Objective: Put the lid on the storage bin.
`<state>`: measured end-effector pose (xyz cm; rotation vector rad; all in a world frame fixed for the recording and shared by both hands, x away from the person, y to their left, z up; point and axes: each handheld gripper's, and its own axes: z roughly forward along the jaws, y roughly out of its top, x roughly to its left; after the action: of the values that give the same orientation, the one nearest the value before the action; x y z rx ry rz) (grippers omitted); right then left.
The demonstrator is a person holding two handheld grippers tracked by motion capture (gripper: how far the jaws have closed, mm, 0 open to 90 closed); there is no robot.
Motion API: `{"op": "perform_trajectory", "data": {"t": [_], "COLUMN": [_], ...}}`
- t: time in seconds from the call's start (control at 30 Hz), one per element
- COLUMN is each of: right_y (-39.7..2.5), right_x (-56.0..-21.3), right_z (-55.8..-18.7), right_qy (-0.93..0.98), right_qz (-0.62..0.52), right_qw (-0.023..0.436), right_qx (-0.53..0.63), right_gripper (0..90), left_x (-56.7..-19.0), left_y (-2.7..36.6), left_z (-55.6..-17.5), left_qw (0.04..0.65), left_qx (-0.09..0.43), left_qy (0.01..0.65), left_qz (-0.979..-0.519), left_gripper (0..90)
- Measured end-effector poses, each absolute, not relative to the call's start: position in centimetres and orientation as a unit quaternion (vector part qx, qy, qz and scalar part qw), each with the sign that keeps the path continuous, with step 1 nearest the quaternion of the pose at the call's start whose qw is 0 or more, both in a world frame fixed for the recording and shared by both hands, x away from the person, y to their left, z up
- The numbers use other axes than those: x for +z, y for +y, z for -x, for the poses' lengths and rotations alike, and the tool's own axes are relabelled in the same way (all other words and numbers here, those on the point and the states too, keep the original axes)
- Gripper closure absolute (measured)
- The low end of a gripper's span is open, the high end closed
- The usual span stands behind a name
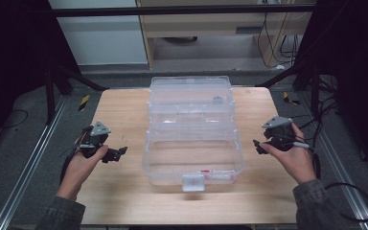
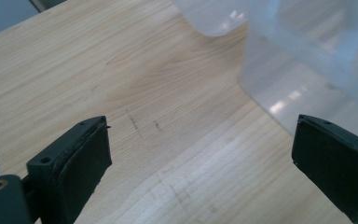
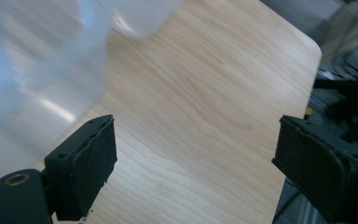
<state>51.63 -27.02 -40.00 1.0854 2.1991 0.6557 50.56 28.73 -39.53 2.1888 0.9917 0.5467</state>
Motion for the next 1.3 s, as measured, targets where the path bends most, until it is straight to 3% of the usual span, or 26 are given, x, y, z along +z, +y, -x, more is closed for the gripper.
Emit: {"op": "perform_trajectory", "data": {"t": [0.1, 0.23, 0.6, 0.87, 1.07, 1.3], "right_y": [-26.7, -25.4, -20.2, -17.0, -15.7, -13.5], "right_x": [-37.4, -34.0, -29.4, -27.7, -27.5, -28.1], "right_z": [-51.8, -52.3, -55.7, -56.9, -57.8, -58.7], "right_qy": [0.841, 0.870, 0.910, 0.929, 0.937, 0.951], "right_qz": [-0.385, -0.330, -0.229, -0.168, -0.152, -0.109], "right_qw": [0.284, 0.290, 0.278, 0.271, 0.263, 0.242], "right_qx": [0.252, 0.222, 0.205, 0.186, 0.173, 0.159], "right_gripper": [13.2, 23.8, 48.6, 58.2, 58.3, 61.5], "left_x": [-38.3, -36.8, -35.7, -35.5, -35.7, -36.3], "left_y": [28.0, 25.6, 19.9, 17.1, 16.0, 15.0], "left_z": [-50.1, -49.5, -48.3, -48.0, -48.1, -47.9], "left_qw": [0.340, 0.326, 0.297, 0.279, 0.273, 0.259], "left_qx": [0.191, 0.187, 0.168, 0.161, 0.149, 0.131], "left_qy": [0.362, 0.315, 0.221, 0.177, 0.154, 0.134], "left_qz": [-0.847, -0.871, -0.914, -0.930, -0.938, -0.948], "left_gripper": [3.4, 3.2, 4.0, 3.9, 8.6, 7.1]}}
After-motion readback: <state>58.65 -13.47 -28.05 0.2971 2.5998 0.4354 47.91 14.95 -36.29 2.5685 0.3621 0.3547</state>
